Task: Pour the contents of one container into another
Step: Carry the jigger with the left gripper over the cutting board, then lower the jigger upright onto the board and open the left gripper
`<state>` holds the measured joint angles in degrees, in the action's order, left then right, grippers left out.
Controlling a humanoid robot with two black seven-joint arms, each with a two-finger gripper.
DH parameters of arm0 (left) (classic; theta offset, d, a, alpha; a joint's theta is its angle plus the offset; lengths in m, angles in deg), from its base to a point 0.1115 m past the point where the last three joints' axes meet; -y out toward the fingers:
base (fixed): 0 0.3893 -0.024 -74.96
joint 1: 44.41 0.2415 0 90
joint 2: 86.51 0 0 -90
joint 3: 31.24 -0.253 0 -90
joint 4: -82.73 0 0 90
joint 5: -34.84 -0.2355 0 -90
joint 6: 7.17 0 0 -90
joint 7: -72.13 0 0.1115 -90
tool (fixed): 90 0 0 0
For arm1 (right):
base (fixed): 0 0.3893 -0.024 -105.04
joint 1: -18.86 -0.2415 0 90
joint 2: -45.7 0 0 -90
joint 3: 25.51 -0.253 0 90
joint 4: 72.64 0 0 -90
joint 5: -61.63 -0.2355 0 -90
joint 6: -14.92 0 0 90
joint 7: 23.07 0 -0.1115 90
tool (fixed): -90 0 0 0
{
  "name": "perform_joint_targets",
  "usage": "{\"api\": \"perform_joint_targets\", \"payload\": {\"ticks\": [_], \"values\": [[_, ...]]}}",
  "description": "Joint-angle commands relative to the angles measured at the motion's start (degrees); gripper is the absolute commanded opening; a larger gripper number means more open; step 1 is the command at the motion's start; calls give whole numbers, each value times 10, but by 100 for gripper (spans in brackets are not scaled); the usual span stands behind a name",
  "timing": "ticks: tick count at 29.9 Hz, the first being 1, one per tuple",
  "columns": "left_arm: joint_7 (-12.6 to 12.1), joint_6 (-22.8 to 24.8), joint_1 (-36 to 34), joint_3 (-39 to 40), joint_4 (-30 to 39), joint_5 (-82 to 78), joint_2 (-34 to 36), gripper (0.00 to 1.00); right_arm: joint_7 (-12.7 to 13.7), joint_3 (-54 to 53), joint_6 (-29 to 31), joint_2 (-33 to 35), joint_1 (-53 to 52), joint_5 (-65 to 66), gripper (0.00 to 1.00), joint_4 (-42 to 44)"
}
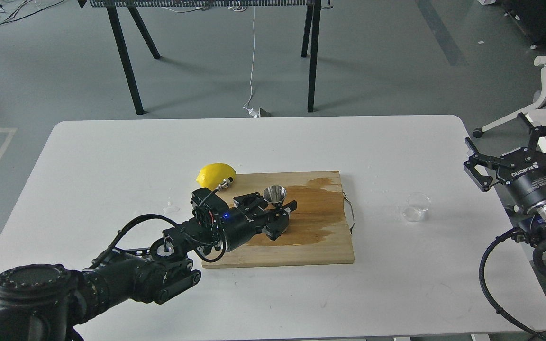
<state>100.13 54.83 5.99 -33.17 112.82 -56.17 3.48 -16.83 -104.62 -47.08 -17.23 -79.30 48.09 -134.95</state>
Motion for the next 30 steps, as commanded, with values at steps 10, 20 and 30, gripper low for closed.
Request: {"api": "perform_joint_targets", "payload": {"ticks": [10, 20, 30], "values": [[0, 0, 8, -1, 4, -1, 0, 90, 0, -6, 0, 2, 8, 0, 99, 0], [0, 0, 17, 0, 33, -1, 0, 90, 0, -6, 0, 3, 11, 0, 99, 0], [0, 0, 23, 0, 30, -1, 0, 90, 0, -6, 0, 2, 13, 0, 99, 0]]}}
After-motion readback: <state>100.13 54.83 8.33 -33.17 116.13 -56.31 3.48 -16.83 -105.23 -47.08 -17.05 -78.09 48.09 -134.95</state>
